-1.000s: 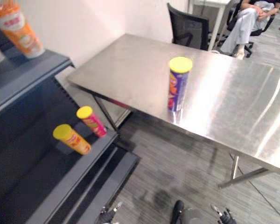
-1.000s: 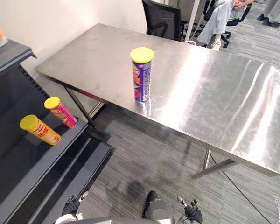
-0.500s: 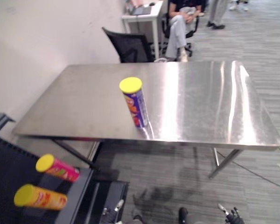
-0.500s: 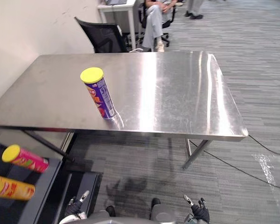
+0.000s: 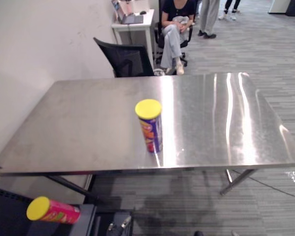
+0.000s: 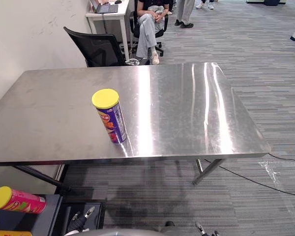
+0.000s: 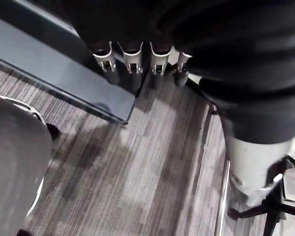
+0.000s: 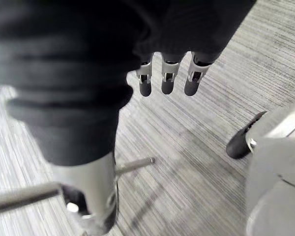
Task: Put the gum and the chips on the shelf.
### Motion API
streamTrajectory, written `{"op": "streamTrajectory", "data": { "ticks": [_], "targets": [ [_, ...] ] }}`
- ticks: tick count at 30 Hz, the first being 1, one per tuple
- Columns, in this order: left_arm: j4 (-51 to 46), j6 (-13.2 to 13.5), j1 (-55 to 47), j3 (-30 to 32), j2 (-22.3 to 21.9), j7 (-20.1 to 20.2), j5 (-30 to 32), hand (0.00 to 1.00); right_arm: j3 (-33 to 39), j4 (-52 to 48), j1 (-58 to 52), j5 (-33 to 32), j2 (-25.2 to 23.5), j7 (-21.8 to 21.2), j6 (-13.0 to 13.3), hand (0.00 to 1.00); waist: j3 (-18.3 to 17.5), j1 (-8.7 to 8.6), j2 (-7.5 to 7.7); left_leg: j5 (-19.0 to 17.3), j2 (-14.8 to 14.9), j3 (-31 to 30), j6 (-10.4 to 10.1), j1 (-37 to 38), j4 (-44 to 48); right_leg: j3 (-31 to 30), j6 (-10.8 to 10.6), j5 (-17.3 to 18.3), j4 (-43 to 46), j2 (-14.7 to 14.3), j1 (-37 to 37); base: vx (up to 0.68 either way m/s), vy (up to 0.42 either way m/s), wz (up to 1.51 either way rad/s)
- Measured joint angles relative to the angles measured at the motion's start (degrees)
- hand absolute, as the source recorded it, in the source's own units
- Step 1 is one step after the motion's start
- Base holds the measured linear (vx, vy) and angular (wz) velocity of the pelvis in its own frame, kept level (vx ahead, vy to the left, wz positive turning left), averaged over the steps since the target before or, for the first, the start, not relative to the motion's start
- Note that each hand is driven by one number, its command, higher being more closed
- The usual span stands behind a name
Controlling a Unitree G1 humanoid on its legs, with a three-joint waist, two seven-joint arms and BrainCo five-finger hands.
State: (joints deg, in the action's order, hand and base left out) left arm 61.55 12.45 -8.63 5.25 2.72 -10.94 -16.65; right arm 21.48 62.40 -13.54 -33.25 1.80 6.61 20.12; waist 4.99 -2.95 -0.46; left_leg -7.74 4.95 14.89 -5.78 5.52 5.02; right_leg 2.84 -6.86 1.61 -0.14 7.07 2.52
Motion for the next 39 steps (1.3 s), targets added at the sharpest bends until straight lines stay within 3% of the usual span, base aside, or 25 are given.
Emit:
{"op": "streamTrajectory", "data": {
  "ticks": [4,7,12,17,19,22,27,29,33,39],
  "targets": [
    [-0.1,0.2,-0.8,4.3,0.1,0.1,1.7,0.0,12.7,-0.9,0.8,-6.5,1.5,5.6,0.0,0.0,-0.4,0.06,0.74,-1.6,0.8,0.4,1.1,0.0,-0.7,0.0,0.2,-1.6,-2.1,-0.7,0.0,-0.06,0.005,-0.1],
    [-2.2,0.2,-3.6,8.2,0.3,0.2,2.1,0.0,27.5,-5.7,1.7,-11.0,6.5,9.7,-0.5,0.0,-1.3,0.02,1.77,-1.7,0.5,1.7,1.4,-0.1,-0.9,-0.1,0.8,-1.8,-3.4,0.1,-0.2,-0.1,0.013,-0.17],
    [-4.6,-0.1,-7.2,10.3,1.2,0.1,2.2,0.0,39.3,-16.9,3.6,-14.1,16.6,15.5,-0.2,0.0,-2.9,0.03,2.0,-1.8,0.1,2.7,1.1,0.7,-2.7,4.1,0.8,-1.9,-3.5,1.2,-0.4,-0.06,0.023,-0.15],
    [-4.7,-1.5,-7.4,8.7,2.6,0.2,3.6,0.0,40.4,-23.7,9.9,-14.2,23.0,19.4,3.1,0.0,-4.6,-0.11,2.07,-1.2,0.1,2.6,1.2,0.7,-3.8,4.7,0.9,-2.1,-3.1,1.1,-1.4,0.07,-0.001,-0.01],
    [-5.7,-2.0,-7.2,7.4,2.9,0.3,4.0,0.0,36.5,-27.3,12.9,-12.9,24.7,20.8,4.1,0.0,-4.6,-0.23,2.06,-1.2,-0.1,2.4,1.2,0.6,-3.7,4.9,0.2,-2.6,-3.0,1.0,-1.5,0.11,0.009,0.0],
    [-7.9,-3.2,-6.9,5.6,3.5,0.8,4.5,0.0,24.3,-36.4,16.6,-4.7,28.1,22.0,3.7,0.0,-4.7,-0.17,1.99,-1.4,-0.3,1.4,1.3,0.5,-3.6,5.3,0.1,-2.6,-3.0,0.9,-1.5,0.1,0.014,-0.01],
    [-8.0,-3.9,-6.9,4.9,3.7,1.1,6.9,0.0,11.2,-49.5,20.6,6.4,29.6,13.3,0.2,0.0,-4.7,0.1,2.03,-1.9,-0.5,-0.6,1.5,-0.4,-2.6,7.1,0.2,-2.6,-2.8,1.2,-1.4,0.04,0.011,0.13],
    [-8.0,-3.9,-7.4,4.8,3.7,1.1,8.9,0.0,6.1,-53.6,20.6,9.2,29.5,6.2,-1.6,0.0,-4.6,0.12,2.19,-2.0,-0.5,-1.0,1.6,-0.4,-2.6,7.6,0.2,-2.6,-2.8,1.3,-1.3,0.03,0.011,0.07],
    [-7.9,-3.8,-7.4,4.5,3.6,1.0,10.8,0.0,-0.4,-58.5,20.5,9.5,29.5,-9.7,-4.2,0.0,-4.3,0.13,2.79,-2.6,-0.7,-1.3,1.9,-0.5,-1.6,7.8,0.0,-2.7,-2.8,1.6,-1.0,0.01,0.008,-0.01],
    [-7.9,-3.0,-7.2,4.1,3.6,0.2,11.4,0.0,-8.1,-63.3,20.1,7.9,29.5,-26.0,-10.1,0.0,-4.1,0.0,2.89,-2.7,-1.4,-1.8,2.2,-1.3,-0.7,8.5,-0.6,-3.1,-2.9,2.8,-1.0,-0.02,0.007,0.01]
  ]
}}
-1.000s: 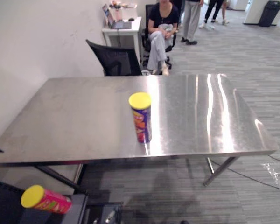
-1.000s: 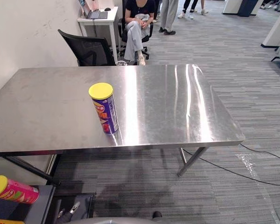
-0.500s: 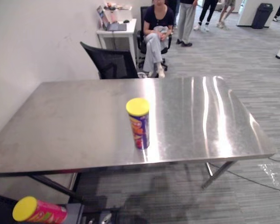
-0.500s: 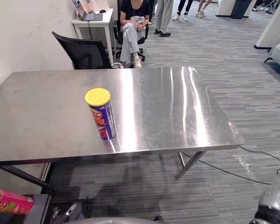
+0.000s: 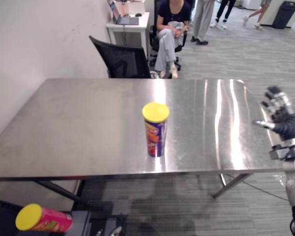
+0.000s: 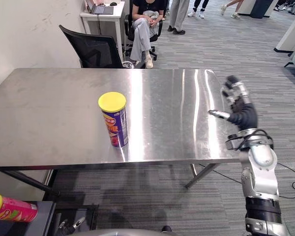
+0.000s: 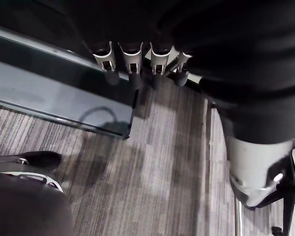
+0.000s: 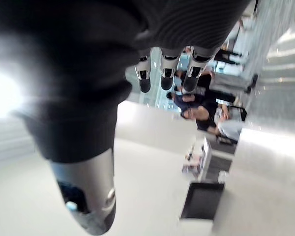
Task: Put the gum and the chips on the shelf.
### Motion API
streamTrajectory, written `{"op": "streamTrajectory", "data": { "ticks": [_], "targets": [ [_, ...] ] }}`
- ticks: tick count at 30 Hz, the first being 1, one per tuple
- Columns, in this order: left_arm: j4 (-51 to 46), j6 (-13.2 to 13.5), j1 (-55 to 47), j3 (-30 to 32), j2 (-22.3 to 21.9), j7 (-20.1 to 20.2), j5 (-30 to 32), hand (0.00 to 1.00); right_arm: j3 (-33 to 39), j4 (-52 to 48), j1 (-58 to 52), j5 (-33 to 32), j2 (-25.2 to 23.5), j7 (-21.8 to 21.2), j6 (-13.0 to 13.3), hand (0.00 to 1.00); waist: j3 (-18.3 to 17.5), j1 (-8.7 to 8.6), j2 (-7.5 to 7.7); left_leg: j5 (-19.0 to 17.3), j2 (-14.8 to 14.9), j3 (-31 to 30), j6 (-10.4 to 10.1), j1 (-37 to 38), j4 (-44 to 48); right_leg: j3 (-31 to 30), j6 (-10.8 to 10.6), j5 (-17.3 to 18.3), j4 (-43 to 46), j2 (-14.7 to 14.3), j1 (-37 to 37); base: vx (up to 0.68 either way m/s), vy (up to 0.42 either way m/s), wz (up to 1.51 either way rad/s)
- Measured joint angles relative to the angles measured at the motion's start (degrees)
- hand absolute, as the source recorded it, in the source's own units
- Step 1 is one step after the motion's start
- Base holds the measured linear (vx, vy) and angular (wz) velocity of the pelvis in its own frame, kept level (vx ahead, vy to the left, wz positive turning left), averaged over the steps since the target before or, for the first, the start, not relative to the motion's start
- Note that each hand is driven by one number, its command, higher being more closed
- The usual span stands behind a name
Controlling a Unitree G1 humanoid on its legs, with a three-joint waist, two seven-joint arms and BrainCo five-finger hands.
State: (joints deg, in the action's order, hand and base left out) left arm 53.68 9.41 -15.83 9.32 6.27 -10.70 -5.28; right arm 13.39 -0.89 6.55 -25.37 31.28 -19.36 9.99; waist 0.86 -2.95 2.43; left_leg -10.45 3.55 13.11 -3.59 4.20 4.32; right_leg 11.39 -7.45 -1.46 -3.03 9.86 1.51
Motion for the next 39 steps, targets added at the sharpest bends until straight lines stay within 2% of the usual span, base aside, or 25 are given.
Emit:
{"op": "streamTrajectory", "data": {
  "ticks": [3,6,10,13,18,22,30,39],
  "targets": [
    [0.1,0.0,0.0,0.0,0.1,-0.2,0.6,0.0,-3.4,-1.7,0.0,-1.0,0.0,-4.4,-1.6,0.0,0.3,0.05,0.48,0.0,-0.2,-1.0,0.0,-0.2,0.0,0.9,-0.3,-0.2,0.0,0.2,0.1,-0.06,-0.005,0.09],
    [0.8,0.0,0.0,0.0,0.1,-0.1,1.5,0.0,-6.0,-3.5,0.1,-1.8,0.0,-6.6,-2.6,0.0,0.4,0.25,0.88,0.0,-0.3,-1.4,0.0,-0.9,0.1,1.3,-0.5,-0.3,-0.2,0.3,-0.2,-0.07,-0.017,0.08],
    [1.2,0.1,-0.2,-0.2,0.1,-0.1,1.6,0.0,-8.0,-5.3,0.3,-2.4,0.0,-8.0,-4.5,0.0,0.5,0.28,0.78,0.0,-0.2,-1.4,0.1,-1.1,0.7,1.3,-0.7,-0.6,-0.8,0.2,-0.1,-0.06,-0.021,-0.01],
    [1.2,0.1,-0.1,-0.6,0.3,-0.1,1.6,0.0,-10.1,-5.5,1.2,-2.7,0.0,-8.6,-4.8,0.0,0.5,0.17,0.74,0.0,0.0,-1.4,0.1,-1.1,0.8,1.2,-0.6,-0.7,-0.9,0.0,-0.2,-0.04,-0.019,-0.03],
    [1.3,0.1,0.2,-1.7,0.7,-0.1,1.6,0.0,-14.4,-5.7,3.3,-2.8,0.0,-8.6,-6.4,0.0,0.5,0.32,0.69,0.1,-0.1,-1.4,0.1,-1.3,0.8,1.2,-0.6,-1.0,-1.1,0.0,-0.1,0.0,0.0,0.0],
    [1.3,0.0,0.9,-2.4,0.9,-0.1,1.6,0.0,-16.3,-5.5,4.7,-2.8,0.0,-8.3,-7.0,0.0,0.5,1.46,0.63,0.2,-0.3,-1.6,0.3,-1.8,0.9,1.4,-0.5,-1.8,-1.8,0.0,0.0,0.0,0.001,0.01],
    [1.6,0.0,1.0,-3.6,1.3,-0.1,1.6,0.0,-21.0,-2.2,9.0,-2.8,-1.1,-6.1,-8.6,0.0,0.6,1.98,0.69,0.8,-0.7,-2.9,0.8,-2.0,0.9,3.0,-0.1,-2.4,-2.2,0.4,0.8,-0.03,-0.002,0.1],
    [2.5,0.0,1.1,-4.4,1.9,-0.1,1.5,0.0,-23.1,4.4,11.9,-2.7,-5.0,-3.1,-9.3,0.0,1.2,3.03,0.95,3.2,-1.1,-4.5,0.6,-2.0,-1.4,4.4,-0.1,-2.4,-2.3,0.3,0.6,-0.05,-0.022,0.07]
  ]
}}
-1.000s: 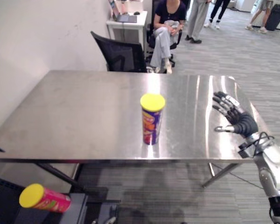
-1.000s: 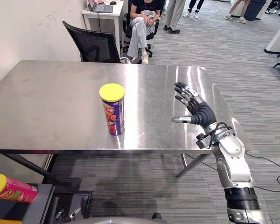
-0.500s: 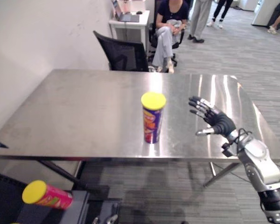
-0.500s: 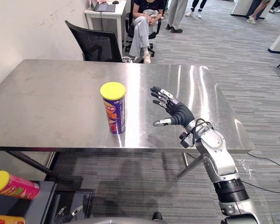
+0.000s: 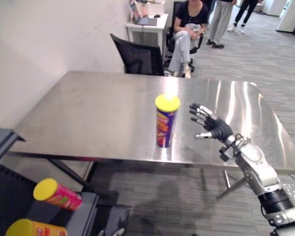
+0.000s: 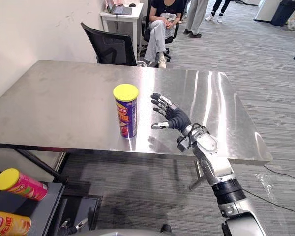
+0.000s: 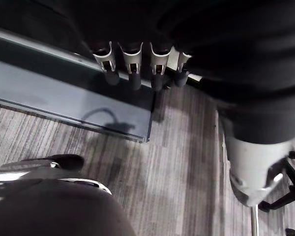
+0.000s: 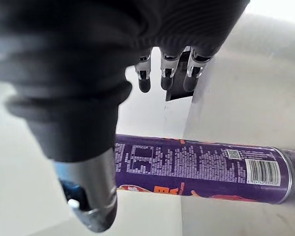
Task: Put the gum and the chips on the shelf.
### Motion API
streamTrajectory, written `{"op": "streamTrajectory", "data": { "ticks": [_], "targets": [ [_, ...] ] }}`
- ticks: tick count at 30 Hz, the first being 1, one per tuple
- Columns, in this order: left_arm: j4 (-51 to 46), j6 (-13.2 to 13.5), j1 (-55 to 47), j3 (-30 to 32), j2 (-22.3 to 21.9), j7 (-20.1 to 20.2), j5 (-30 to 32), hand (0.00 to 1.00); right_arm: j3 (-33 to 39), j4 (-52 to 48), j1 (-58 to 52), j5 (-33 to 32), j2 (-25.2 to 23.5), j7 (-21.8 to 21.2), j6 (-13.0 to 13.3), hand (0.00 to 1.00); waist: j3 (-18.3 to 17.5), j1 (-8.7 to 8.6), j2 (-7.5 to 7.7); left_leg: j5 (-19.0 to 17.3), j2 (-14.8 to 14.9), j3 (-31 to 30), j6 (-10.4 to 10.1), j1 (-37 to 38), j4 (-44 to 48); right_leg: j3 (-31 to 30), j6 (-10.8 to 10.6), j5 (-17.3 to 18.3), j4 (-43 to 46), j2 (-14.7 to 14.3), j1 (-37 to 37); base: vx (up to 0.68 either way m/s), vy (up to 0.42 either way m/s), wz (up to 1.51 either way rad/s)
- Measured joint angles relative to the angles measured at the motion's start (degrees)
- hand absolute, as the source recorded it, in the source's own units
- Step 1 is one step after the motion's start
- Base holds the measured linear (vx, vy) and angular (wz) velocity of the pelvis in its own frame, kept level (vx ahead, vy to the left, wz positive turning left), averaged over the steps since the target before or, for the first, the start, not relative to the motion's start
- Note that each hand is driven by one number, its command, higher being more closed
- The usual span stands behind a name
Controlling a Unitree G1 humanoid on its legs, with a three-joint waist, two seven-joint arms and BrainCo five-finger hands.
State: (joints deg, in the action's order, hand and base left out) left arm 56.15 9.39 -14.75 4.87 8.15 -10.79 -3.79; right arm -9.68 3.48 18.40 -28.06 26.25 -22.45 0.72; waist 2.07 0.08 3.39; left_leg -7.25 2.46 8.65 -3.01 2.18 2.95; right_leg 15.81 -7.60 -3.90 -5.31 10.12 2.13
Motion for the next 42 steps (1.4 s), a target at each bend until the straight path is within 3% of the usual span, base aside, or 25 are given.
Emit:
{"op": "streamTrajectory", "data": {
  "ticks": [10,17,28,29,42],
  "targets": [
    [-0.2,0.0,-0.1,0.0,0.0,0.1,-0.1,0.0,-2.5,8.3,5.1,1.1,-2.0,0.5,-0.1,0.0,0.6,1.62,0.16,0.8,-0.1,-1.3,0.0,-0.1,-0.9,1.1,0.3,-0.3,-0.6,-0.1,0.4,-0.01,-0.007,0.06],
    [-0.3,0.0,0.0,0.0,0.0,0.1,0.0,0.0,-5.0,11.9,8.2,1.3,-2.8,0.3,-0.1,0.0,1.6,1.83,0.09,1.2,-0.6,-2.8,0.2,-0.2,-0.9,2.5,0.3,-0.3,-0.6,0.2,1.2,-0.02,0.005,0.11],
    [-0.5,-0.1,-0.1,0.1,-0.1,0.0,-0.2,0.0,-7.6,18.0,13.4,3.4,-5.0,0.9,-0.1,0.0,2.6,3.89,0.1,1.9,-0.8,-4.5,0.2,-1.1,-0.9,4.0,0.3,-0.3,-0.6,0.3,1.3,-0.02,-0.002,0.08],
    [-0.8,-0.1,-0.1,0.1,-0.2,0.0,-0.2,0.0,-7.8,18.2,13.8,3.4,-5.0,1.2,-0.1,1.0,2.7,4.21,0.05,1.9,-0.8,-4.6,0.2,-1.1,-0.9,4.1,0.3,-0.3,-0.6,0.3,1.3,-0.01,0.001,0.03],
    [-2.0,-0.1,-0.2,1.4,-0.8,0.0,0.0,0.0,-8.6,20.1,16.9,5.5,-7.1,2.6,0.8,1.0,4.5,5.07,0.13,3.8,-1.1,-6.7,0.2,-0.8,-2.8,6.0,0.3,-0.3,-0.6,0.4,2.0,-0.03,-0.005,0.09]
  ]
}}
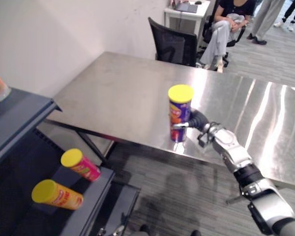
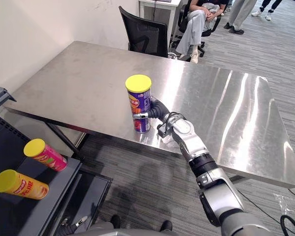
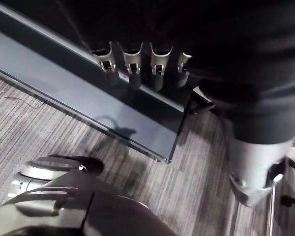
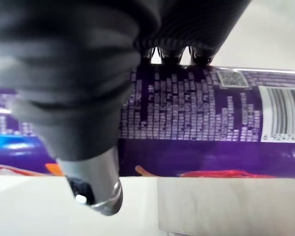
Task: Put the gum and the chips on the shelf.
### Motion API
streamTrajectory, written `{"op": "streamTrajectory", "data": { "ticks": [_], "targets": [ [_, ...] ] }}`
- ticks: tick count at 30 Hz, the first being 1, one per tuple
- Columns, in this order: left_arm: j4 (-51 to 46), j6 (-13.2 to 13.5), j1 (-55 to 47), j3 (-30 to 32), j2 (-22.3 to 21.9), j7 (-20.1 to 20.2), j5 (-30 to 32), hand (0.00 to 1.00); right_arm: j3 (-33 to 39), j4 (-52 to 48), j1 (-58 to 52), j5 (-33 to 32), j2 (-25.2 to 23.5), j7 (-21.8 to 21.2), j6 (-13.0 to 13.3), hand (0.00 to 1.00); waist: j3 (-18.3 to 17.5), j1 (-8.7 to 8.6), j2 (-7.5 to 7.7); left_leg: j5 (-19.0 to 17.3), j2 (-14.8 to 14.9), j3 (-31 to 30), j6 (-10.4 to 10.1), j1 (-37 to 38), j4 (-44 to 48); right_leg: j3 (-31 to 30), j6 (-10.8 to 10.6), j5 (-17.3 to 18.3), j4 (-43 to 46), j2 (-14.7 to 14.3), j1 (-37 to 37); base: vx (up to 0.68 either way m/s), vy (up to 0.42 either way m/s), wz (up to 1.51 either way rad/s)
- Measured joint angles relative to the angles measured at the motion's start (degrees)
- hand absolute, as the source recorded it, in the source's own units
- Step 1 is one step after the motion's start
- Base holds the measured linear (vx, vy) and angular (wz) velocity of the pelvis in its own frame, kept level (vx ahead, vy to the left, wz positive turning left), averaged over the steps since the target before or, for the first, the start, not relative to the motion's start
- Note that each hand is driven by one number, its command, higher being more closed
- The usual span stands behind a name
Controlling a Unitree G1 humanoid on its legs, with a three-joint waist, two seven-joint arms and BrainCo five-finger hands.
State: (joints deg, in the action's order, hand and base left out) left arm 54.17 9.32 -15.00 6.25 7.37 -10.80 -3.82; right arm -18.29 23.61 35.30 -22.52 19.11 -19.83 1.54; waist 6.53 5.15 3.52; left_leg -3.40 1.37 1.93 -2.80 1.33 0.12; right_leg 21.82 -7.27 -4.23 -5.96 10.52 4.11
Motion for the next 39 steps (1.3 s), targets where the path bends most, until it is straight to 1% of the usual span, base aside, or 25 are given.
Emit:
{"op": "streamTrajectory", "data": {
  "ticks": [8,10,12,13,16,19,21,22,26,31,33,37,39],
  "targets": [
    [-0.6,0.0,0.0,0.0,0.0,0.0,0.0,0.0,0.4,-1.7,0.0,-0.1,0.3,2.5,0.0,1.0,0.0,-0.24,-0.01,0.0,0.1,0.7,0.0,-0.1,0.0,-0.8,0.0,0.0,0.1,0.0,-0.6,-0.01,0.001,-0.04],
    [-0.6,0.0,0.0,0.0,0.0,0.0,0.0,0.0,1.3,-4.6,-0.3,-0.3,0.4,3.7,0.0,1.0,0.0,-0.47,-0.01,0.0,0.1,1.0,0.0,0.0,0.0,-1.1,0.1,-0.1,0.1,-0.1,-0.7,-0.01,0.0,-0.07],
    [-0.7,0.0,0.1,0.1,-0.1,-0.1,0.0,0.0,5.0,-10.1,-1.7,-1.8,0.7,5.4,0.0,1.0,0.0,-0.59,-0.01,-0.1,0.2,1.2,0.0,0.0,0.0,-1.3,0.1,-0.1,0.1,-0.1,-0.8,-0.01,0.0,-0.04],
    [-0.7,0.0,0.1,0.3,-0.2,-0.1,0.0,0.0,5.7,-11.5,-1.8,-2.4,1.0,6.0,0.0,1.0,0.0,-0.61,-0.01,-0.1,0.3,1.3,0.0,0.0,0.1,-1.4,0.1,-0.1,0.2,-0.1,-0.8,-0.02,0.0,-0.07],
    [-0.7,0.0,0.1,0.9,-0.4,-0.1,0.0,0.0,8.7,-18.8,-2.6,-3.7,3.0,7.6,0.1,1.0,0.0,-0.67,-0.03,-0.6,0.6,2.1,-0.2,0.2,0.5,-2.3,0.2,-0.2,0.3,-0.3,-0.8,-0.03,-0.004,-0.13],
    [-0.5,0.0,-0.1,1.1,-0.4,-0.1,-0.1,0.0,11.8,-25.0,-4.4,-5.6,3.1,8.9,0.1,1.0,0.0,-1.84,-0.06,-0.9,0.9,2.4,-0.3,0.2,1.1,-2.8,0.3,-0.1,0.7,-0.4,-1.0,-0.03,-0.008,-0.08],
    [-0.5,0.0,0.0,1.2,-0.4,-0.1,-0.1,0.0,13.1,-27.0,-5.6,-5.7,3.3,9.1,0.1,1.0,0.0,-2.13,-0.06,-0.9,1.0,2.7,-0.4,0.4,1.1,-3.1,0.4,0.0,1.0,-0.5,-1.1,-0.03,-0.006,-0.1],
    [-0.5,0.0,0.1,1.3,-0.5,-0.1,-0.2,0.0,14.2,-28.6,-7.3,-7.0,4.0,9.4,0.0,1.0,0.0,-2.38,-0.07,-1.0,1.2,3.2,-0.4,0.8,1.1,-3.5,0.5,0.1,1.2,-0.6,-1.1,-0.03,-0.004,-0.12],
    [-0.3,0.0,0.0,1.5,-0.5,-0.2,-0.3,0.0,16.5,-31.3,-10.6,-8.4,4.9,9.4,-0.2,1.0,-0.2,-3.43,-0.15,-1.0,1.5,3.9,-0.4,0.8,1.0,-4.5,0.8,0.3,2.0,-0.8,-2.1,-0.03,-0.002,-0.14],
    [0.0,0.1,0.1,1.5,-0.5,-0.3,-0.3,0.0,19.8,-32.5,-13.8,-10.0,5.4,9.4,-0.2,1.0,-0.9,-3.59,-0.15,-1.0,1.7,4.1,-0.5,0.8,0.9,-4.8,0.8,0.3,2.0,-1.1,-2.1,0.0,-0.002,-0.01],
    [0.2,0.1,-0.1,1.5,-0.5,-0.4,-0.3,0.0,20.4,-33.2,-14.9,-10.1,5.5,9.6,-0.2,1.0,-1.7,-3.56,-0.15,-1.0,1.8,4.0,-0.5,0.9,0.7,-4.7,0.9,0.3,2.0,-1.2,-2.1,0.0,0.0,0.0],
    [0.3,0.1,-0.1,1.6,-0.5,-0.6,-0.3,0.0,21.2,-35.7,-17.4,-10.1,5.5,9.4,-0.2,1.0,-2.2,-3.56,-0.03,-0.9,1.8,3.9,-0.5,0.9,0.6,-4.6,0.9,0.4,2.0,-1.2,-2.1,0.0,0.001,0.01],
    [0.5,0.1,-0.1,1.9,-0.6,-1.0,-0.2,0.0,22.6,-36.5,-19.1,-10.1,5.5,9.4,-0.2,1.0,-2.2,-3.54,0.07,-0.9,1.8,3.5,-0.5,0.8,0.7,-4.2,1.2,0.6,2.7,-1.1,-2.1,-0.01,0.006,0.1]
  ]
}}
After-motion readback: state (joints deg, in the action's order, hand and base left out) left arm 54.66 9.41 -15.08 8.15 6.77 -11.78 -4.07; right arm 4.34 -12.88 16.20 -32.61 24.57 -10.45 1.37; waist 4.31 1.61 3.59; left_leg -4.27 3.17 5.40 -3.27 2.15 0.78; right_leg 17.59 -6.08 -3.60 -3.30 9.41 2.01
